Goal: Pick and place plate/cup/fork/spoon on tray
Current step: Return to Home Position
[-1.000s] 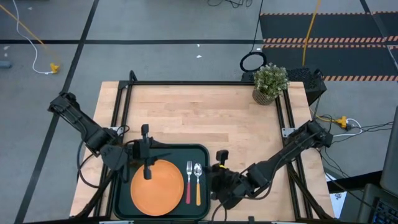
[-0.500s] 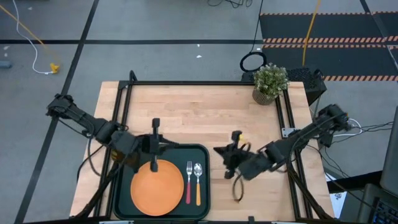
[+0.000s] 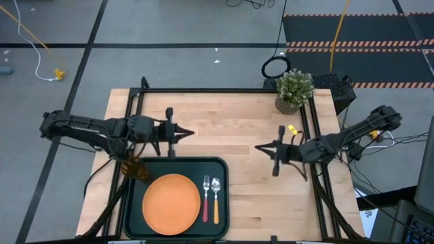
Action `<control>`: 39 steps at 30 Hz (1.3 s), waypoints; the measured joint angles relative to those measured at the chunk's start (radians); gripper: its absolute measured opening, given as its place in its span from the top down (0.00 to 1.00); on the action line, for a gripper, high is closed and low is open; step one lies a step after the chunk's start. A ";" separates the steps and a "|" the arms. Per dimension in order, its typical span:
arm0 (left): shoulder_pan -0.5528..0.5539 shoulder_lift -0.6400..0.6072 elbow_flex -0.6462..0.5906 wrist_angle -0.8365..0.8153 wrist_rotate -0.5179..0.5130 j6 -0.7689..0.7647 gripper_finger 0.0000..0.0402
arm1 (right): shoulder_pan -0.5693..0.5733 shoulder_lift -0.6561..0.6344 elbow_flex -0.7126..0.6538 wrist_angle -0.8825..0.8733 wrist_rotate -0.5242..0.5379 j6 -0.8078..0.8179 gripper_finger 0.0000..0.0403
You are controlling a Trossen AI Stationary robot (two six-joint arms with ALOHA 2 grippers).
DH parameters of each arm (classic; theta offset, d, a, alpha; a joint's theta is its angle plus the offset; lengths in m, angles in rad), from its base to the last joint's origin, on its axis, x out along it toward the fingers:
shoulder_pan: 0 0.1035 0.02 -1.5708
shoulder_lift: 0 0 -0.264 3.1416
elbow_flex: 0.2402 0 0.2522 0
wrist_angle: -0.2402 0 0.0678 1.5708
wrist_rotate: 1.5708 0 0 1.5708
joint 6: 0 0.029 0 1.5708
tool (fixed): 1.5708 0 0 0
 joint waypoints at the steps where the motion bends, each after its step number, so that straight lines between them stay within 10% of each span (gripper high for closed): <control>1: 0.015 -0.015 -0.021 0.007 0.000 -0.017 0.99 | -0.002 -0.030 -0.038 0.016 0.000 -0.013 1.00; 15: 0.050 -0.103 -0.313 0.235 0.001 -0.094 0.98 | -0.002 -0.236 -0.458 0.360 -0.158 -0.171 1.00; 39: 0.073 -0.136 -0.383 0.318 0.050 -0.067 0.99 | -0.115 -0.356 -0.561 0.427 -0.503 -0.100 1.00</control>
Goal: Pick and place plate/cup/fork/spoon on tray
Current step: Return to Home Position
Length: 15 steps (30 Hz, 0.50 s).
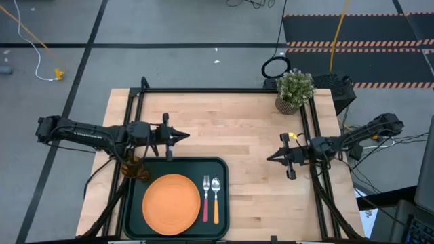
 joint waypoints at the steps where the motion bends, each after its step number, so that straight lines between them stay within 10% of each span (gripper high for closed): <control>1: 0.000 0.000 0.000 0.010 0.012 0.005 0.99 | -0.022 -0.001 0.000 0.006 -0.027 0.000 1.00; 15: 0.000 0.000 0.000 0.018 0.020 0.032 0.99 | -0.248 -0.007 -0.002 0.002 -0.176 0.066 1.00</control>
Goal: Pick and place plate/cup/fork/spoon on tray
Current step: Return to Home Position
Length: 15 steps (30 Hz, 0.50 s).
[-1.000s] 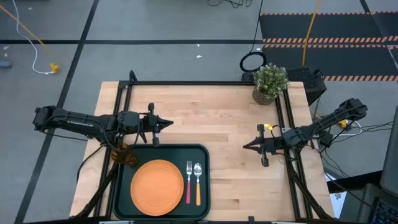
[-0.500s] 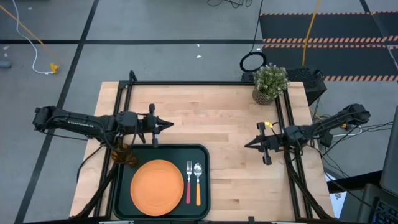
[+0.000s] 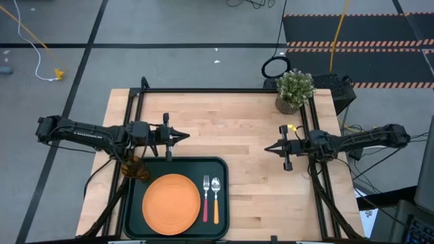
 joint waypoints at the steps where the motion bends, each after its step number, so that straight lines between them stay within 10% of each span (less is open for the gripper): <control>1: 0.000 0.000 0.000 0.000 0.000 0.000 0.99 | -0.006 0.000 0.000 0.000 0.000 0.007 1.00; 15: 0.001 0.000 0.000 -0.023 -0.001 -0.009 0.98 | 0.020 -0.036 -0.002 -0.074 0.108 0.012 1.00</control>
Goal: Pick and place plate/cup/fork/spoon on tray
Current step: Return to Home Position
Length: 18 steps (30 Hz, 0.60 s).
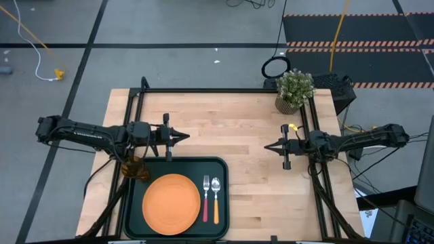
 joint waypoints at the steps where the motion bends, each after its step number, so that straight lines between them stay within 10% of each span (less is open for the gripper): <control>1: 0.003 0.000 0.000 -0.009 -0.003 0.000 0.99 | 0.006 -0.008 0.000 -0.019 -0.003 -0.005 1.00; 18: 0.055 0.000 0.000 -0.042 -0.009 -0.050 0.99 | 0.042 -0.284 0.000 -0.232 -0.109 0.043 1.00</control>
